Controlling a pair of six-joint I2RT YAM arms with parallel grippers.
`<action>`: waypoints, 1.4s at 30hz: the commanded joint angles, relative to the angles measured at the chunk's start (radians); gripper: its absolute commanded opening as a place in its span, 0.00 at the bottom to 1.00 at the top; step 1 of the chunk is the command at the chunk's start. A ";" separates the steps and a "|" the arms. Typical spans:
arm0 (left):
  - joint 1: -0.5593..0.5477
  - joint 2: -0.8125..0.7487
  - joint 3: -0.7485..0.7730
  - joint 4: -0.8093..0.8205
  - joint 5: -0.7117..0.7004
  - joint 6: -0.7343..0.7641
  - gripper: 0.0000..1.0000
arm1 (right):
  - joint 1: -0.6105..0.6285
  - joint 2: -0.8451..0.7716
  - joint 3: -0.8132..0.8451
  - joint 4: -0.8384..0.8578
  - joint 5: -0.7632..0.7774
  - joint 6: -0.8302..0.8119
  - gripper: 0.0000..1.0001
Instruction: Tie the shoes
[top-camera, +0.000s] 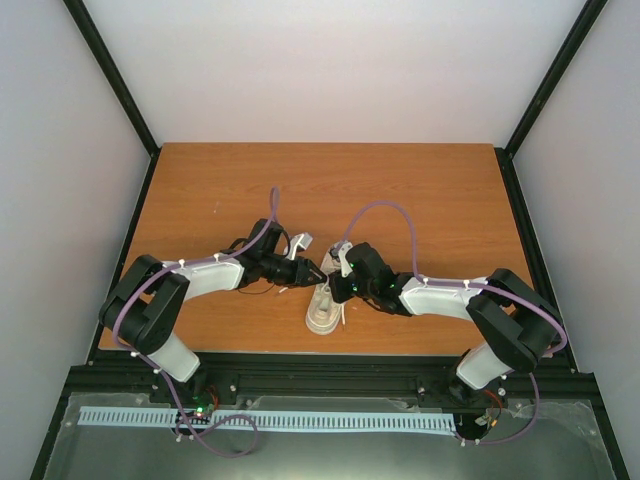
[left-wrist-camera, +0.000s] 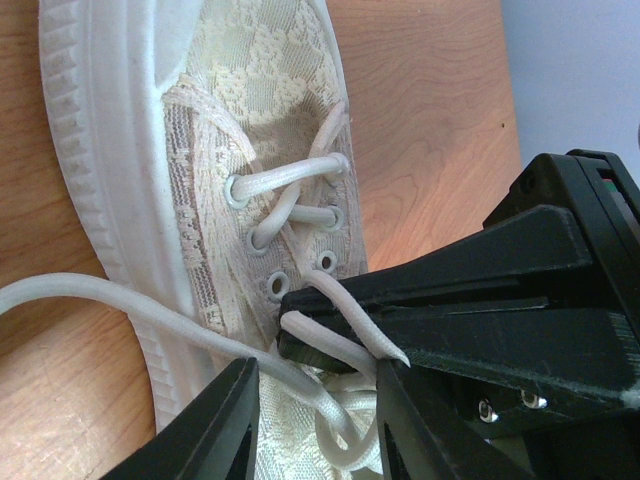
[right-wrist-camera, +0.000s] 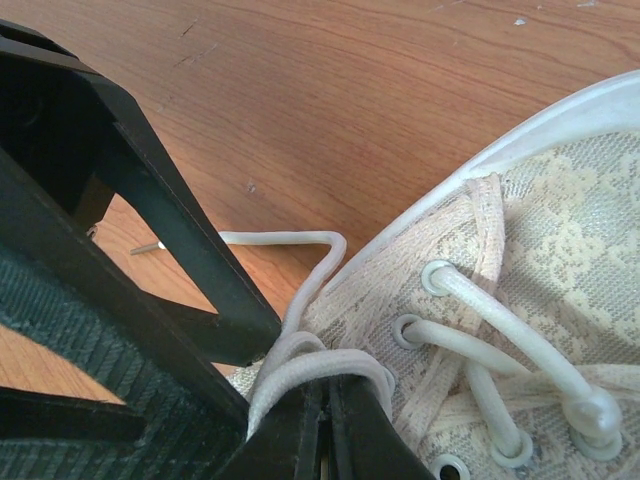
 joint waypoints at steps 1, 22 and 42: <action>-0.018 0.008 0.046 0.053 0.009 -0.010 0.37 | -0.002 0.012 0.012 0.004 -0.001 -0.010 0.03; -0.030 0.024 0.055 0.088 0.030 -0.026 0.30 | -0.004 0.009 0.010 0.004 -0.007 -0.016 0.03; -0.029 -0.028 0.032 0.078 -0.055 -0.066 0.01 | -0.003 -0.039 -0.016 0.002 0.026 -0.007 0.03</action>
